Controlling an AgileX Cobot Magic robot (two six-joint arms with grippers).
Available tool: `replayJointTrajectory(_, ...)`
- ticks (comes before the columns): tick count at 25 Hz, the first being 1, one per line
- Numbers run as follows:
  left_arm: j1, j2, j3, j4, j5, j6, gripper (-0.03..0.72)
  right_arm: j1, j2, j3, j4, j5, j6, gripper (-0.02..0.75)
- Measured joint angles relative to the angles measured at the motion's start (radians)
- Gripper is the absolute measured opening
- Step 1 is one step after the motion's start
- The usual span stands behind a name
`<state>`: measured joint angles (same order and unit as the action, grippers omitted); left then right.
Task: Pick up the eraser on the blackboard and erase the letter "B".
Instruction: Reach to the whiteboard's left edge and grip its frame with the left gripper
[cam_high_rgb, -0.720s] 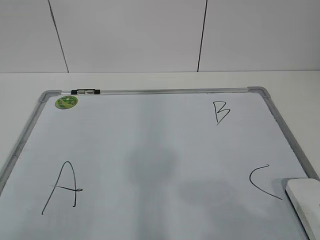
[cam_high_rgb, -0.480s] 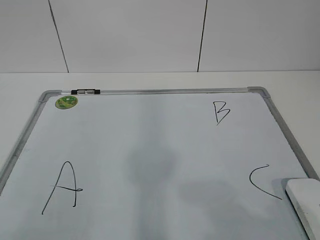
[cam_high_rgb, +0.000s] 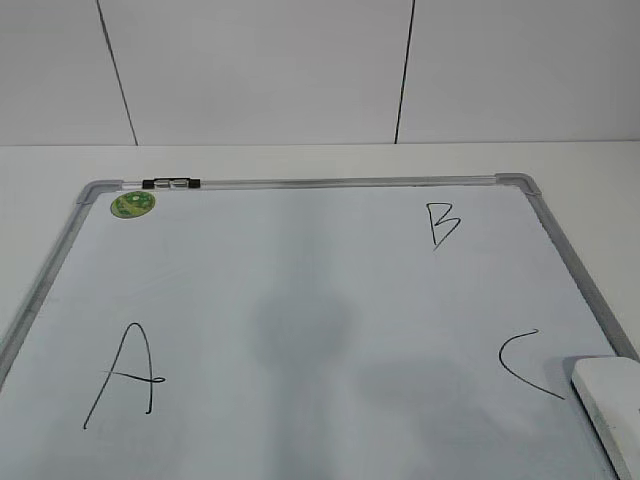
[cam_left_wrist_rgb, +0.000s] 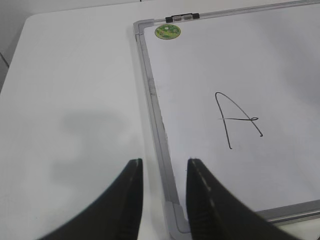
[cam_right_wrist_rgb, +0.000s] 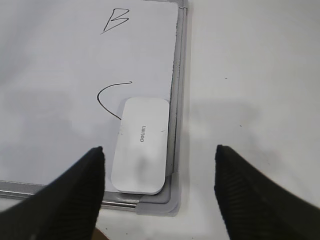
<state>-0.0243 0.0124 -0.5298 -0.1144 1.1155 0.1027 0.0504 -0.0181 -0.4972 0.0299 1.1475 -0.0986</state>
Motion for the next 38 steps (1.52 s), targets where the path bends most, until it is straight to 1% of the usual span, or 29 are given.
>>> replayJointTrajectory(4,0.000,0.000,0.000,0.000,0.000,0.000,0.226,0.000,0.000,0.000,-0.002,0.000,0.000,0.532)
replayJointTrajectory(9,0.000,0.000,0.000,-0.028,0.000,0.000,0.226,0.000,0.000,-0.002,-0.002,0.002,0.024,0.531)
replayJointTrajectory(14,0.000,0.000,0.000,-0.032,0.000,0.000,0.226,0.000,0.003,-0.008,0.023,0.026,0.053,0.531)
replayJointTrajectory(17,0.000,0.002,0.000,-0.032,-0.001,0.000,0.227,0.000,0.043,-0.033,0.038,0.026,0.072,0.531)
replayJointTrajectory(21,0.000,0.041,0.000,-0.034,-0.002,0.000,0.226,0.000,0.170,-0.082,0.041,0.052,0.099,0.531)
replayJointTrajectory(24,0.000,0.143,-0.018,-0.034,-0.002,0.000,0.226,0.000,0.283,-0.126,0.047,0.093,0.099,0.531)
replayJointTrajectory(28,0.000,0.325,-0.084,-0.034,-0.013,-0.005,0.226,0.000,0.441,-0.174,0.081,0.110,0.104,0.531)
replayJointTrajectory(32,0.000,0.540,-0.173,-0.034,-0.013,-0.059,0.226,0.000,0.573,-0.196,0.124,0.111,0.106,0.531)
replayJointTrajectory(38,0.000,0.892,-0.331,-0.034,0.017,-0.073,0.226,0.000,0.719,-0.198,0.192,0.109,0.109,0.531)
